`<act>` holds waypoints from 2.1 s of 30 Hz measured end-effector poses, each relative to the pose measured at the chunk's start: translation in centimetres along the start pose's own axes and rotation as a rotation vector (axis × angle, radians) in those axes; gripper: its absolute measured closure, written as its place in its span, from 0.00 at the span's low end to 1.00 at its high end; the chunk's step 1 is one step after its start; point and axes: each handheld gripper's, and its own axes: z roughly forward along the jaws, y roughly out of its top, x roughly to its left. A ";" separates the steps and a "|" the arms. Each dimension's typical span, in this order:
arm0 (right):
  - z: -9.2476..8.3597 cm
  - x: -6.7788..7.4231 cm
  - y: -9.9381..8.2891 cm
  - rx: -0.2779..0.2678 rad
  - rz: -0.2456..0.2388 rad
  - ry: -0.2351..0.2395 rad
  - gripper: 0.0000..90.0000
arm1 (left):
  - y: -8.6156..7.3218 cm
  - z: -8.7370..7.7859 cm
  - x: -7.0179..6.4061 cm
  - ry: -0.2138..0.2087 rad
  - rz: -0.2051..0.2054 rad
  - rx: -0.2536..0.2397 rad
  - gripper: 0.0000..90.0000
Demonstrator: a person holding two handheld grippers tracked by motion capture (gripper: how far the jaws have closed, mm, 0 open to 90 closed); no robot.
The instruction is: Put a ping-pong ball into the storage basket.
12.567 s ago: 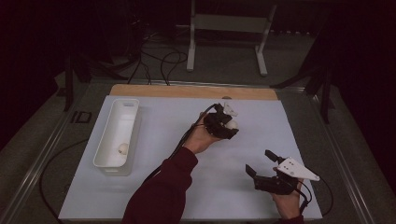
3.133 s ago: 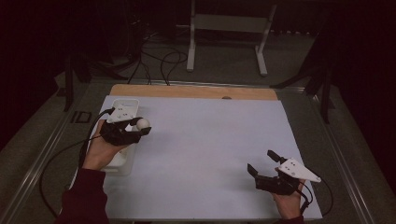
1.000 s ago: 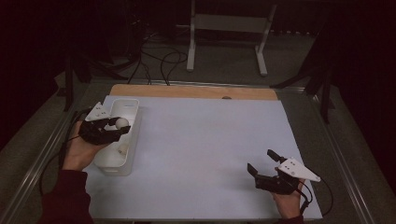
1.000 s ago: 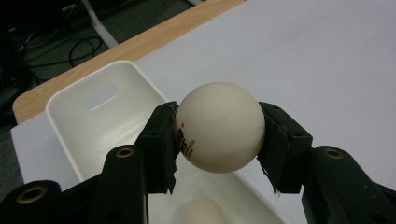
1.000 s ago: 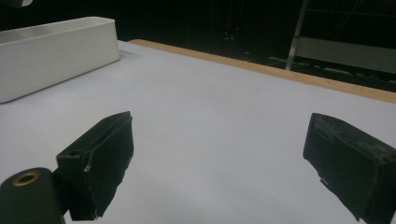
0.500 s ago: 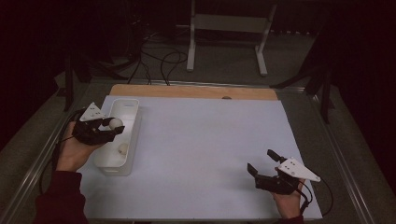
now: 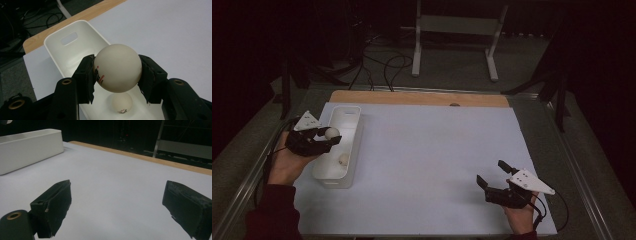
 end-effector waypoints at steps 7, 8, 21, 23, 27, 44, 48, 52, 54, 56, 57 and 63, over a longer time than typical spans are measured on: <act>0.0 0.0 0.0 -0.001 -0.001 0.000 0.09 | -0.1 -0.1 0.0 0.003 -0.003 0.001 0.56; 0.0 0.0 0.0 -0.001 -0.001 0.000 0.09 | -0.1 0.0 0.0 0.003 -0.004 0.000 0.56; -0.1 0.0 0.1 -0.004 -0.002 -0.003 0.09 | 0.1 0.2 -0.3 0.025 -0.040 -0.022 0.00; -0.1 0.0 0.1 -0.004 -0.003 -0.003 0.09 | 0.0 0.2 -0.3 0.025 -0.043 -0.035 0.00; -0.1 0.0 0.1 -0.004 -0.002 -0.002 0.09 | 0.0 0.1 -0.3 0.019 -0.048 -0.047 0.00; 0.1 0.0 0.0 0.001 -0.001 -0.002 0.09 | -0.5 0.2 -1.2 0.003 -0.054 -0.086 0.00; 0.0 0.0 0.0 -0.001 0.000 -0.003 0.09 | -0.4 0.4 -1.7 -0.002 -0.048 -0.089 0.00; 0.0 0.0 0.0 -0.001 0.000 -0.002 0.09 | -0.4 0.5 -2.2 -0.006 -0.047 -0.099 0.00; 0.0 0.0 0.0 -0.001 0.000 -0.001 0.09 | -0.4 0.6 -2.4 -0.007 -0.049 -0.099 0.00; 0.0 0.0 0.0 0.001 -0.001 -0.001 0.09 | -0.5 0.6 -2.7 -0.011 -0.054 -0.109 0.00; 0.0 0.0 0.0 0.001 -0.002 -0.003 0.09 | -0.5 0.5 -2.8 -0.012 -0.053 -0.110 0.00; 0.0 0.1 0.0 0.002 -0.001 -0.004 0.09 | -0.7 0.4 -3.5 -0.014 -0.050 -0.126 0.00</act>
